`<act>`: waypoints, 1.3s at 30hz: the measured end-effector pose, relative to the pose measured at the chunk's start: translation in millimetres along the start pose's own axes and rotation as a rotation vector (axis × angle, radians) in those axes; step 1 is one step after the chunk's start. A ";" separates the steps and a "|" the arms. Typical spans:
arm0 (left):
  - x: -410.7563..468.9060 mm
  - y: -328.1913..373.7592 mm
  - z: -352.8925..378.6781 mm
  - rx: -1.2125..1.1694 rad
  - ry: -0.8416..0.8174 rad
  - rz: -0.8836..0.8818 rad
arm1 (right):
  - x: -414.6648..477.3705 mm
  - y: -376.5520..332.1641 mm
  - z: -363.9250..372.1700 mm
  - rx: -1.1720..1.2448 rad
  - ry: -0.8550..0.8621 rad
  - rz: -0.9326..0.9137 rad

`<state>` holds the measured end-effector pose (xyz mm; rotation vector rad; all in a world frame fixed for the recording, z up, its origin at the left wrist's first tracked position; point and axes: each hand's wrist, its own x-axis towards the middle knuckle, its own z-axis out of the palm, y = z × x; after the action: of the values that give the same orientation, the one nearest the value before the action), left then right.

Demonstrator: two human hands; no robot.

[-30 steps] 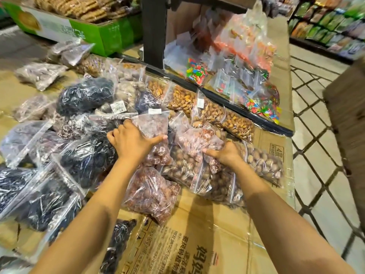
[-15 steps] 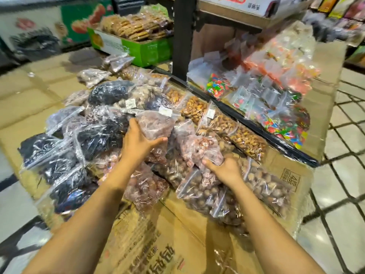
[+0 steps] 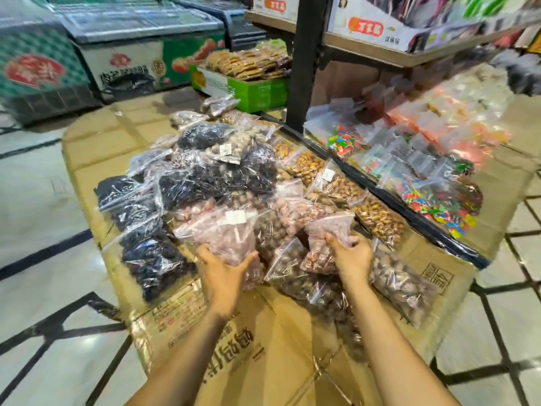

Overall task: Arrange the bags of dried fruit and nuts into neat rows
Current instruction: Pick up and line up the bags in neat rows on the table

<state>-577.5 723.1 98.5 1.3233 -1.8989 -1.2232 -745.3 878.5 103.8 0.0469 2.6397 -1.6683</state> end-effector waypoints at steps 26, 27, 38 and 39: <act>7.9 -31.5 -65.4 -0.126 -0.615 -0.158 | -111.6 9.6 0.1 -0.184 -0.848 -0.137; 4.3 -30.7 -63.8 -0.120 -0.614 -0.141 | -108.4 7.5 -0.3 -0.213 -0.880 -0.151; 1.3 -17.1 -65.3 0.010 -0.711 -0.077 | -99.5 7.4 -2.8 -0.460 -1.014 -0.262; 4.9 -17.7 -65.5 0.017 -0.717 -0.078 | -99.6 5.2 -3.4 -0.481 -1.009 -0.262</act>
<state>-518.8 691.8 112.6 1.0444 -2.3354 -1.9080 -645.6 882.3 103.7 -0.9051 2.1486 -0.6857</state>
